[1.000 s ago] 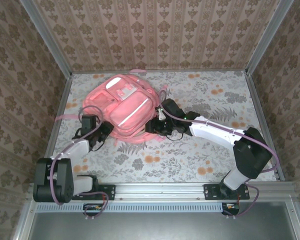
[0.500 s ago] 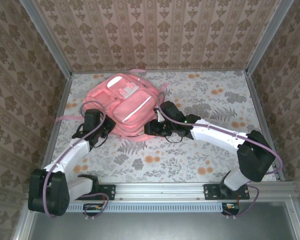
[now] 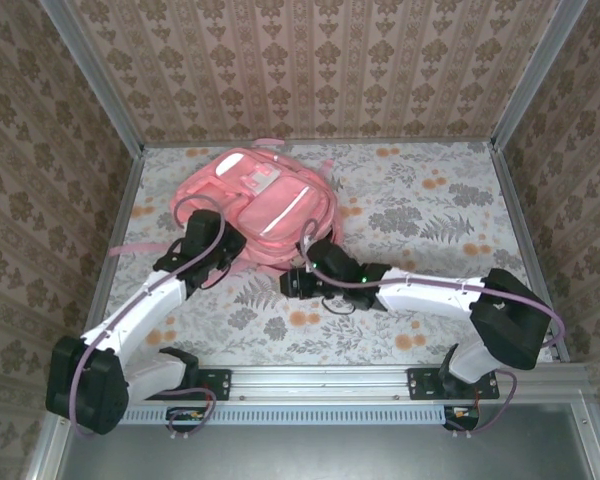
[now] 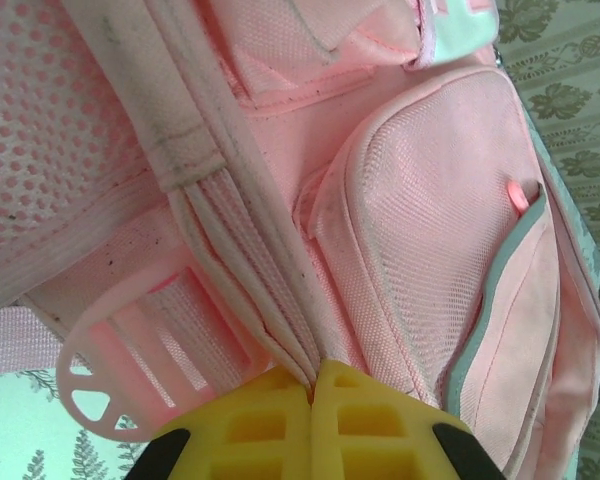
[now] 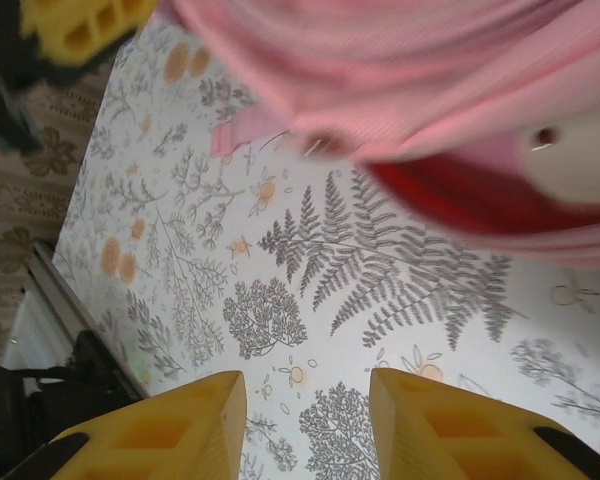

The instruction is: Pack the student bag

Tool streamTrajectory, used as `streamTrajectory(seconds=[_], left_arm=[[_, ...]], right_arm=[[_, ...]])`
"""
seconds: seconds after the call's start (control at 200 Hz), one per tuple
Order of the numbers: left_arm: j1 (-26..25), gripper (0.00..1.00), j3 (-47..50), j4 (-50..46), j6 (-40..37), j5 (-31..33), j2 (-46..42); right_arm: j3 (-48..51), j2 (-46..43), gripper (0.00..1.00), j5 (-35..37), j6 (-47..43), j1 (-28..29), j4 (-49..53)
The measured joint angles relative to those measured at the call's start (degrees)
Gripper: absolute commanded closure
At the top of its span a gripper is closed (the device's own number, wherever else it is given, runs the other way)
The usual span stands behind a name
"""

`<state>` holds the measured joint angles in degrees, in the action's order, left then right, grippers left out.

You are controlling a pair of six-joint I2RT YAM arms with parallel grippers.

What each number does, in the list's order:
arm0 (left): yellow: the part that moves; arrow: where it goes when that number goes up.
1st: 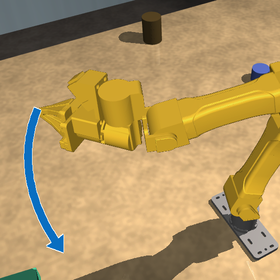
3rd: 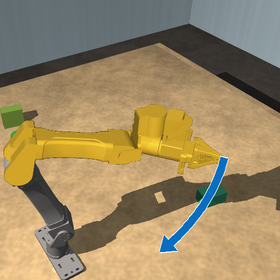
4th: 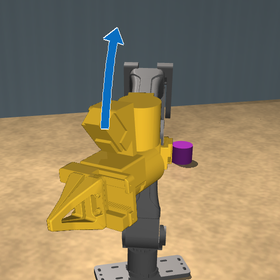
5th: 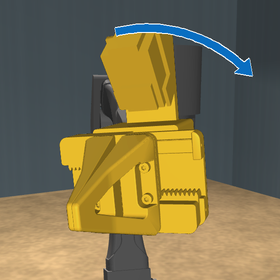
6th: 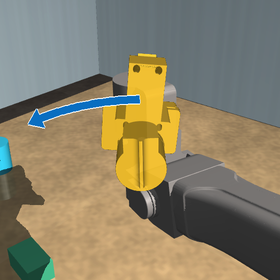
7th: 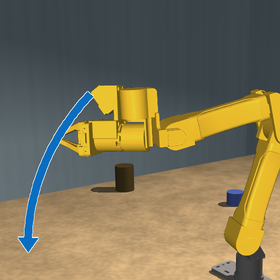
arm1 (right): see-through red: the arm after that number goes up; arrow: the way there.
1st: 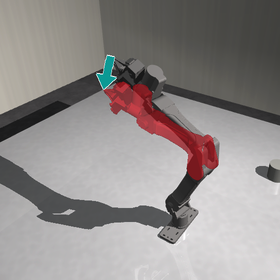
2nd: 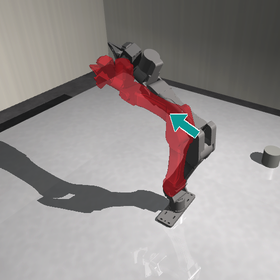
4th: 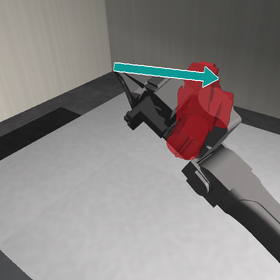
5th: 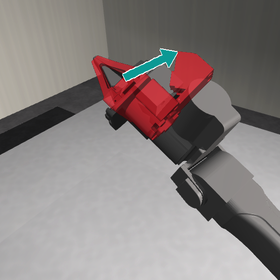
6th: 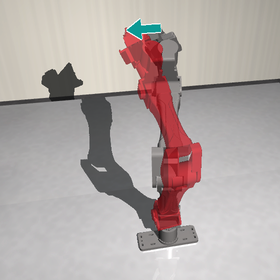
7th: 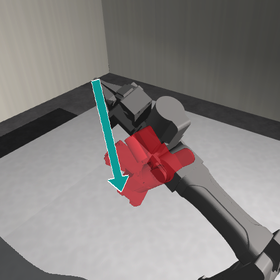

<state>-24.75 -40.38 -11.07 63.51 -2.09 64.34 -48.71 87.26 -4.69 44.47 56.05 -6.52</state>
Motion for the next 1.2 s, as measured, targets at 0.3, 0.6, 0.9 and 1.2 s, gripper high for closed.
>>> streamTrajectory(seconds=[0.3, 0.6, 0.9, 1.2], left_arm=[[-2.6, 1.0, -2.1, -0.9, 1.7, 0.7, 1.9], [-2.9, 1.0, -3.5, -2.9, 2.1, 0.7, 1.9], [-2.9, 1.0, -3.5, -3.3, 2.6, 0.7, 1.3], [-2.9, 1.0, -3.5, -3.6, 3.0, 0.9, 0.9]], right_arm=[[3.6, 10.0, 0.67, 16.9, -4.2, 8.7, -20.1], [0.0, 19.8, 0.68, 34.4, -7.4, 13.2, -24.3], [-9.7, 24.8, 0.65, 44.5, -10.3, 13.5, -19.5], [-15.7, 29.2, 0.65, 48.6, -9.8, 12.8, -11.9]])
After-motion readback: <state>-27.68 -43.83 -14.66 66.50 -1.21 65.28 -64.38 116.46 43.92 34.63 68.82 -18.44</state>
